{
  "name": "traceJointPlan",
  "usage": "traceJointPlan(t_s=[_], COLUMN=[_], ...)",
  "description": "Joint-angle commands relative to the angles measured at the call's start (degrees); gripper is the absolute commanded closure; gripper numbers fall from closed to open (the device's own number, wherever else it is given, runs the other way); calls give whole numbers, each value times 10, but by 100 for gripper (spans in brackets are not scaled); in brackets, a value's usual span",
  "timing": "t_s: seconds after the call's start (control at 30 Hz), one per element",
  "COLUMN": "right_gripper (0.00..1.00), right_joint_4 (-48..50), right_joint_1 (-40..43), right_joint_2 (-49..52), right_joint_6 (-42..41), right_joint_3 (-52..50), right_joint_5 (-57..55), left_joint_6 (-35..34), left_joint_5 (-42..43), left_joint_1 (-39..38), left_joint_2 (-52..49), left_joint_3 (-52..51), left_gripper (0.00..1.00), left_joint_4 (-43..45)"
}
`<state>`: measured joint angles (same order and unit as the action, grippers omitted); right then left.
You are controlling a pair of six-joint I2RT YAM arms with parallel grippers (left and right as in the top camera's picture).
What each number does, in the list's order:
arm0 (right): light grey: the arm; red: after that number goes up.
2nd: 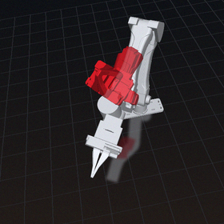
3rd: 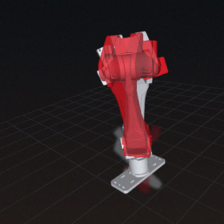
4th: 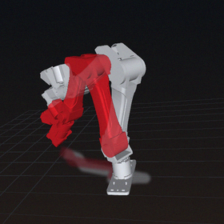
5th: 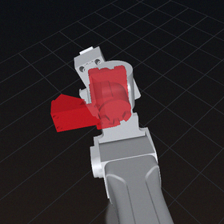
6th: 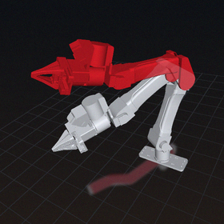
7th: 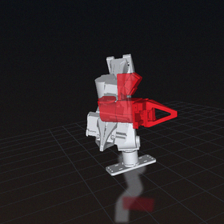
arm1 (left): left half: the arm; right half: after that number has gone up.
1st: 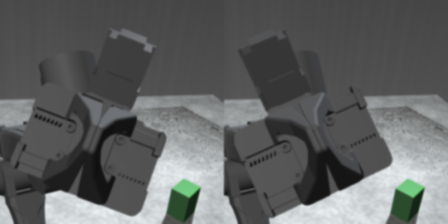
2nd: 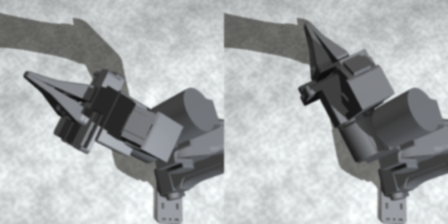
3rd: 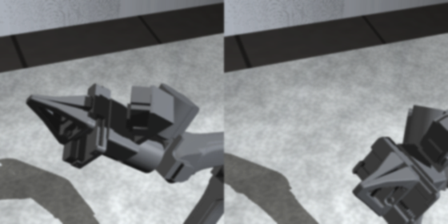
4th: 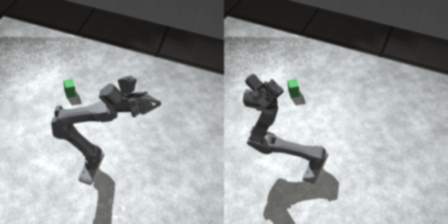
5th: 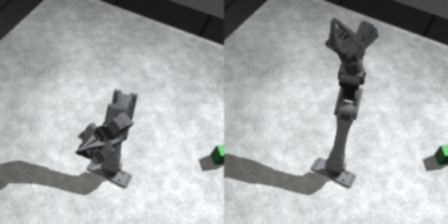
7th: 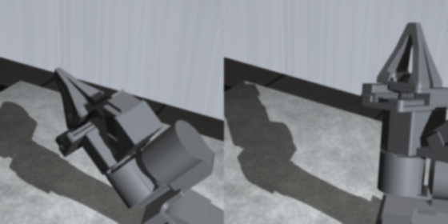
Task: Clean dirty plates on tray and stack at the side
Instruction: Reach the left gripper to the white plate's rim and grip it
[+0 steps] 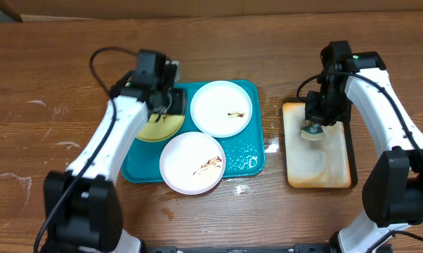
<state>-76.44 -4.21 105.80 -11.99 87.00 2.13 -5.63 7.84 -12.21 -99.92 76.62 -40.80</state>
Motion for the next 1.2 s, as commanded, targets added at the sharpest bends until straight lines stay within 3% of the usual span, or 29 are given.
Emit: traceJointPlan(t_s=[0.0, 0.03, 0.1, 0.17, 0.2, 0.3, 0.47, 0.53, 0.7, 1.0, 1.17], right_gripper=[96, 96, 96, 96, 96, 96, 96, 96, 96, 96, 96], right_joint_4=[-4, -6, -9, -11, -11, -12, -13, -12, -12, -11, -10], right_joint_1=[0, 0, 0, 0, 0, 0, 0, 0, 0, 0, 0], right_joint_2=[0, 0, 0, 0, 0, 0, 0, 0, 0, 0, 0], right_joint_6=[3, 6, 14, 16, 16, 18, 24, 24, 24, 24, 24], right_joint_3=[8, 8, 8, 8, 8, 8, 8, 8, 8, 8, 8], right_joint_5=[5, 5, 5, 5, 5, 5, 5, 5, 5, 6, 6], left_joint_6=[50, 55, 58, 57, 58, 55, 14, -3, -39, -43, -51], left_joint_5=[-3, -3, -3, 12, 38, 80, 86, 83, 68, 73, 68], left_joint_1=[-19, -24, -32, -37, -36, -34, -23, -16, 0, -11, -26], left_joint_2=[-48, -59, -80, -102, -112, -135, -164, -167, -167, -167, -168], left_joint_3=[51, 60, 74, 88, 93, 107, 125, 125, 126, 126, 126], left_gripper=[32, 31, 39, 61, 65, 63, 45, 43, 50, 46, 49], left_joint_4=[-3, -5, -6, -10, -10, -20, -62, -72, -87, -88, -86])
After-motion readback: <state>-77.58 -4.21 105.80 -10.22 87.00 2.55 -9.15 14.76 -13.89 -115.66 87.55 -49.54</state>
